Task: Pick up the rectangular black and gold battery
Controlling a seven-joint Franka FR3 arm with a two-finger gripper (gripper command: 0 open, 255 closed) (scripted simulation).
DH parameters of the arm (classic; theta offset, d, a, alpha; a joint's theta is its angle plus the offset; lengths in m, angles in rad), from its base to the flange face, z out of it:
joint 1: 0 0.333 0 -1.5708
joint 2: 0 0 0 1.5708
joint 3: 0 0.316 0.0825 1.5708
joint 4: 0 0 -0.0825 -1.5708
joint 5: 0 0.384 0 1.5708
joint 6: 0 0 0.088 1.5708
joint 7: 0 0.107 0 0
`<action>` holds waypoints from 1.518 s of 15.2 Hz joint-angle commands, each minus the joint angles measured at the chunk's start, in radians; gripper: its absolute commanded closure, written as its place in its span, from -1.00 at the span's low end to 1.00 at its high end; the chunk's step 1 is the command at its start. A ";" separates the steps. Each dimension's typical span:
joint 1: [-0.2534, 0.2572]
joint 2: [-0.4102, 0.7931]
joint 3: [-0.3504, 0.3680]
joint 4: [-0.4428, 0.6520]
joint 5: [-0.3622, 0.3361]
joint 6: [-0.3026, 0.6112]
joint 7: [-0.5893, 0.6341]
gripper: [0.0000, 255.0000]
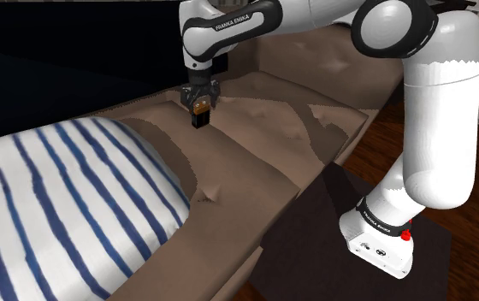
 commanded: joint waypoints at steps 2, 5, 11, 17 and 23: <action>0.001 0.001 0.000 -0.003 0.000 0.005 0.002 1.00; 0.001 0.003 0.000 -0.001 0.000 0.005 0.001 1.00; 0.000 -0.004 0.001 0.003 0.001 -0.006 0.000 1.00; 0.000 -0.032 0.003 0.042 0.005 -0.073 -0.002 1.00; 0.000 -0.052 0.005 0.092 0.009 -0.143 -0.004 1.00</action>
